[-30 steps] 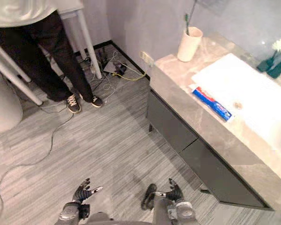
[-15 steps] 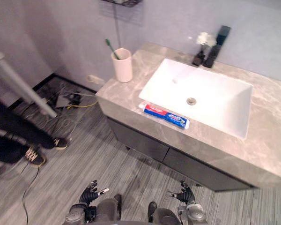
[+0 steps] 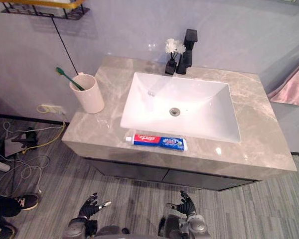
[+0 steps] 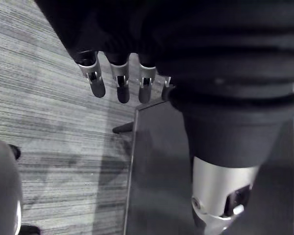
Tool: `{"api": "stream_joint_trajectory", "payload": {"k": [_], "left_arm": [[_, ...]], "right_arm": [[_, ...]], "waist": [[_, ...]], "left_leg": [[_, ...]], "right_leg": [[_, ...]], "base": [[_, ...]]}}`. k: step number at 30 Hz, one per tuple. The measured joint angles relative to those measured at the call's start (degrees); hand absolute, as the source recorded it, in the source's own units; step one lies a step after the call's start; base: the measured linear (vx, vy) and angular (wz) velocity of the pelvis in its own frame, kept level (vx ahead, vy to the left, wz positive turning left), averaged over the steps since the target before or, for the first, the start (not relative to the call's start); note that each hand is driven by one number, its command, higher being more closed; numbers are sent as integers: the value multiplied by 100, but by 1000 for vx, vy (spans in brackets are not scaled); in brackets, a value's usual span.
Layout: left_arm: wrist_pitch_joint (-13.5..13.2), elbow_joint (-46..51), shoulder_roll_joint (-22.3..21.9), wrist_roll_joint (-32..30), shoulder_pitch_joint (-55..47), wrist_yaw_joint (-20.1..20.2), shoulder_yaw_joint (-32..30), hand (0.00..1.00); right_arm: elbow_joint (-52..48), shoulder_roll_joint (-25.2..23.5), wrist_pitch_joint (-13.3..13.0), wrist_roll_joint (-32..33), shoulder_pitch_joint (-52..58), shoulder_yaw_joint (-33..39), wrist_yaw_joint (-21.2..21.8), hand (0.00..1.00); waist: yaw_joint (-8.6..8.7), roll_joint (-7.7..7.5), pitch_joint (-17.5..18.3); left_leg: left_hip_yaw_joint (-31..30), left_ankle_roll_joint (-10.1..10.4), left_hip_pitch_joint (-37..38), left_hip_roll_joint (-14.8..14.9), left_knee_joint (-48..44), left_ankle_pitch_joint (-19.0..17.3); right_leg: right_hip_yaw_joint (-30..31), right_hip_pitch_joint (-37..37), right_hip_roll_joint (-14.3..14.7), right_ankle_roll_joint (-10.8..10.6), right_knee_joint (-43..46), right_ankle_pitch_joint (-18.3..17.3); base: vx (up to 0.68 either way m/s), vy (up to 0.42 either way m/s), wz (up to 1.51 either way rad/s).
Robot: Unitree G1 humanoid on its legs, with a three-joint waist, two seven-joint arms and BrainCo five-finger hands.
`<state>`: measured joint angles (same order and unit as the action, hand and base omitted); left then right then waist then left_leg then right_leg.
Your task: Organize washtable
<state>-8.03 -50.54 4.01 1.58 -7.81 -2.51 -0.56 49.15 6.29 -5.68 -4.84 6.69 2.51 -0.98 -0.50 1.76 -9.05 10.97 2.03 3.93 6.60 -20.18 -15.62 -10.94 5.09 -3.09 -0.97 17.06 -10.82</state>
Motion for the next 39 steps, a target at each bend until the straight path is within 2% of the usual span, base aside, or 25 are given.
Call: {"api": "stream_joint_trajectory", "payload": {"k": [2, 3, 5, 7, 8, 9, 11, 15, 18, 20, 26, 27, 33, 39], "left_arm": [[0, 22, -51, 1, 29, 3, -20, 0], [-10, 64, -90, 1, 25, 5, -21, 0], [-10, 123, -113, 3, 9, 8, -42, 0], [-9, 171, -113, 5, -4, 2, -105, 0], [-9, 164, -115, 7, -9, -4, -114, 0], [-10, 148, -95, 9, -14, -7, -124, 0], [-6, 139, 15, 9, 0, -15, -137, 0], [-6, 121, 78, 3, -79, -10, -153, 0], [-9, 74, 86, 2, -96, -11, -179, 0], [-9, 14, 78, 2, -99, -14, -189, 0], [-13, -126, 84, 0, -99, -16, -212, 0], [-9, -311, 354, -3, -226, -19, -236, 0], [-9, -317, 355, -2, -227, -19, -234, 0], [-11, -565, 356, 57, -192, -19, -225, 0]], "right_arm": [[-4, -12, -2, 15, 53, -7, 2, 0], [-6, -27, -1, 29, 66, -8, -5, 0], [-12, -68, 3, 111, -8, 18, -18, 0], [-7, -106, 57, 214, -67, 256, -32, 0], [-5, -101, 64, 213, -59, 310, -31, 0], [22, -74, 72, 215, -56, 371, -34, 0], [77, -208, 96, 242, 41, 394, -20, 0], [135, -233, 116, 255, 157, 595, -29, 0], [216, -229, 111, 258, 127, 632, -30, 0], [380, -218, 111, 259, 87, 677, -31, 0], [637, -63, 111, 262, 14, 726, -36, 0], [801, 174, 112, 255, -71, 711, -36, 0], [830, 173, 110, 263, -62, 714, -36, 0], [1065, 70, 108, 707, 123, 1018, -31, 0]], "waist": [[-15, -20, -8], [-48, -109, -61], [-48, -81, -45], [-52, -78, -50], [-42, -43, -35], [-51, 30, -4], [-43, -276, 54], [-45, -292, 82], [-40, -253, 113], [-41, -220, 130], [-24, -219, 220], [-11, -300, 506], [-5, -306, 503], [27, -320, 503]], "left_leg": [[-7, 158, -248, 165, -1009, 95], [-31, 363, -568, 281, -1809, 169], [-134, 343, -807, 335, -2028, -134], [-393, 341, -981, 275, -1160, -160], [-534, 395, -970, 247, -735, -28], [-647, 323, -886, 243, -343, 63], [-515, 187, -717, -68, -7, 158], [-453, 175, -556, -233, 39, 165], [-445, 78, -483, -283, 235, 230], [-458, 84, -471, -278, 253, 241], [-459, 99, -244, -288, 832, 564], [-933, 0, -205, -556, 1227, 821], [-928, 0, -187, -556, 1249, 825], [-935, 14, 173, -569, 1875, 1136]], "right_leg": [[-5, -389, 62, 20, -237, 12], [9, -625, 57, 57, -376, 15], [113, -782, 49, 61, -453, 13], [337, -780, -13, 51, -440, 17], [362, -780, 1, 15, -440, 17], [450, -794, 44, -108, -487, 14], [557, -862, -194, -330, -807, 105], [639, -1004, -344, -411, -950, 156], [650, -1023, -367, -446, -1035, 182], [659, -1052, -334, -437, -1039, 188], [699, -1061, -291, -345, -1188, 365], [747, -1006, -405, -453, -1526, 627], [747, -1015, -406, -453, -1530, 627], [638, -1176, -421, -449, -1640, 635]], "base": [[191, -63, -3], [206, 13, -13], [170, 77, -30], [91, 167, -50], [62, 178, -40], [49, 157, -30], [73, 173, -19], [54, 128, -6], [2, 18, -1], [0, 0, 0], [-15, -20, -3], [0, 0, 0], [0, 0, 0], [1, -11, 3]]}}
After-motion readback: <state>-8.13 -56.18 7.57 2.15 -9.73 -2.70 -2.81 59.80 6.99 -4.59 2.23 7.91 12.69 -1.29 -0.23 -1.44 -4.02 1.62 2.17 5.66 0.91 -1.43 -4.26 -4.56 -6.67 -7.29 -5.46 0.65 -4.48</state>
